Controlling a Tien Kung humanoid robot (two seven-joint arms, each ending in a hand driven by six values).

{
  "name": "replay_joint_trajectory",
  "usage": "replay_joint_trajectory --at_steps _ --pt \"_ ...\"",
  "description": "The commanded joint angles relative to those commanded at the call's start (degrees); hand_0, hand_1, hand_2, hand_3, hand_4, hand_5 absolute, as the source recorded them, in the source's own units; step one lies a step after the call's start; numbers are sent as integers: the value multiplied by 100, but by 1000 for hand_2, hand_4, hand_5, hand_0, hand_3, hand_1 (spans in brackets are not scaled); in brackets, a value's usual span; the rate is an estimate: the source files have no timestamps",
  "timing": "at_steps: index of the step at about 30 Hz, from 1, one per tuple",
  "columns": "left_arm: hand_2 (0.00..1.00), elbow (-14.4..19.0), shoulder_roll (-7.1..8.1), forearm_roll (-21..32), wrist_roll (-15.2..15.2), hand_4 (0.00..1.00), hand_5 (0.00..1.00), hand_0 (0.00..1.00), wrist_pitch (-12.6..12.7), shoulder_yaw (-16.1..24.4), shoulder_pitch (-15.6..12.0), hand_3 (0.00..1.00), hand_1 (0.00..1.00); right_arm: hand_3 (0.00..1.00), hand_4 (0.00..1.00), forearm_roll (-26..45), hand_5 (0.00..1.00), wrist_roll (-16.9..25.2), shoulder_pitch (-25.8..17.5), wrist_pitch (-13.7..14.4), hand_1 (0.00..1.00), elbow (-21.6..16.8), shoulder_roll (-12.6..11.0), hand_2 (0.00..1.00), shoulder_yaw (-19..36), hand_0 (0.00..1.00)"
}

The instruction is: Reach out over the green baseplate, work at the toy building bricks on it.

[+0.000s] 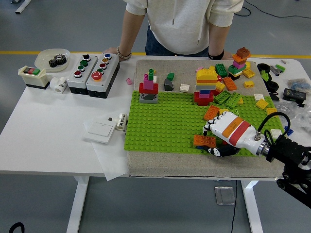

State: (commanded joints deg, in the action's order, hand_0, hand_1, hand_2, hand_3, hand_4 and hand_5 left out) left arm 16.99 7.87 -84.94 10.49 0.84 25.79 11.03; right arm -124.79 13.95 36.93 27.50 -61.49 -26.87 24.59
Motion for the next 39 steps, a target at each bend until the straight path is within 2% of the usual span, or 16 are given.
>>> replay_joint_trajectory --at_steps 7,8,13,14,39 --pt "710 2 -1 -40 18 679 671 648 -15 14 -9 620 635 542 756 3 459 4 -9 9 452 -23 4 621 10 274" --pt "711 2 0 -39 18 679 671 644 -16 12 -9 620 635 550 773 3 453 5 -12 8 461 -26 4 654 14 283" --pt "711 4 5 -48 21 679 671 644 -20 15 -14 620 635 550 773 7 453 1 -38 -3 461 -50 -6 654 55 283" --pt "709 4 8 -52 21 679 671 643 -22 18 -12 620 635 576 792 9 456 3 -37 -3 485 -55 -9 692 59 299" --pt "706 16 31 -134 -11 678 671 631 -60 23 50 619 631 617 827 84 465 4 -25 -58 491 -121 -20 712 125 309"
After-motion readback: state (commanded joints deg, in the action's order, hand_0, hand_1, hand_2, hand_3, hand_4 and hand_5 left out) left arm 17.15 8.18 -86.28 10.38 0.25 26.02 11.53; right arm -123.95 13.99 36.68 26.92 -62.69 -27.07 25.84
